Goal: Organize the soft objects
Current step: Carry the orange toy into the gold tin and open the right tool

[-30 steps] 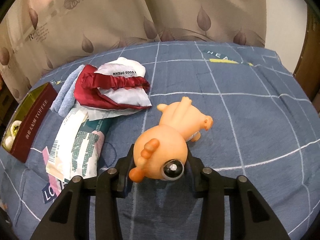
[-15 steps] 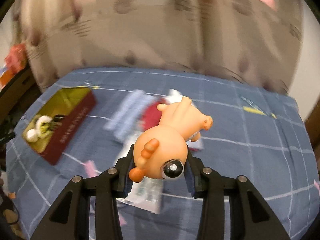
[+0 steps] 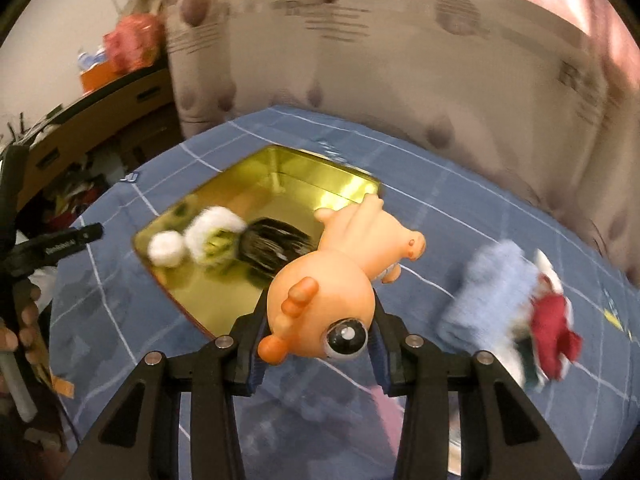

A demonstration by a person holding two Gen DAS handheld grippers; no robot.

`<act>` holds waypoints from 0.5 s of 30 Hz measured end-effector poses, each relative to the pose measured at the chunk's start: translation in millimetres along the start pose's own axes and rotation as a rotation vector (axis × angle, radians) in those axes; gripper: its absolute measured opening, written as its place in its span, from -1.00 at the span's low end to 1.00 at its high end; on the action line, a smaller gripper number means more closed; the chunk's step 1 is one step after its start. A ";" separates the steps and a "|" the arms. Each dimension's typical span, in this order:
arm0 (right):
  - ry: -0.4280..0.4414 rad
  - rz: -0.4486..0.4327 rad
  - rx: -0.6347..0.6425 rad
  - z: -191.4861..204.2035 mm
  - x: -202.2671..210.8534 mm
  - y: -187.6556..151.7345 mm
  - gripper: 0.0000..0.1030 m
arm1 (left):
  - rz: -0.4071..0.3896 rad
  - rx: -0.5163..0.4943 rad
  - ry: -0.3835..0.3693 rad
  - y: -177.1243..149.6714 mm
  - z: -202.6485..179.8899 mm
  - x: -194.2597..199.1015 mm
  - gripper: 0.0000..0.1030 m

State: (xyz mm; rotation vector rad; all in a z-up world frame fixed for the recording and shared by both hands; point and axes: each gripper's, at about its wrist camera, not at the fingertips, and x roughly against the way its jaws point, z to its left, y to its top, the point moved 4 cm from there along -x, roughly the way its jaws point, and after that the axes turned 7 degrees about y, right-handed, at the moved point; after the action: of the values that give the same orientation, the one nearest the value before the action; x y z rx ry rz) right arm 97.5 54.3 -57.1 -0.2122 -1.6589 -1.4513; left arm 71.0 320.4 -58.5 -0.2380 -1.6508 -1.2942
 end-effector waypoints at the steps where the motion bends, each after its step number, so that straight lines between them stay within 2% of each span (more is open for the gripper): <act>1: 0.011 0.002 0.013 7.6 -5.1 4.5 -0.24 | 0.003 0.005 0.003 0.3 1.3 -0.6 -0.02; 7: 0.036 0.026 0.068 36.3 -36.1 21.3 -0.24 | 0.037 0.065 0.037 0.8 14.3 -8.8 -0.02; 15: 0.032 0.086 0.093 52.1 -76.2 23.4 -0.24 | 0.056 0.068 0.037 -0.2 14.9 -12.0 -0.02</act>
State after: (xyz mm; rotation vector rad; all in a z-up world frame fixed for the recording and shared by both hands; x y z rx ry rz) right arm 131.0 137.4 -89.3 -0.2041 -1.6669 -1.3040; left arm 68.4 337.3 -67.1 -0.2166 -1.6418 -1.1918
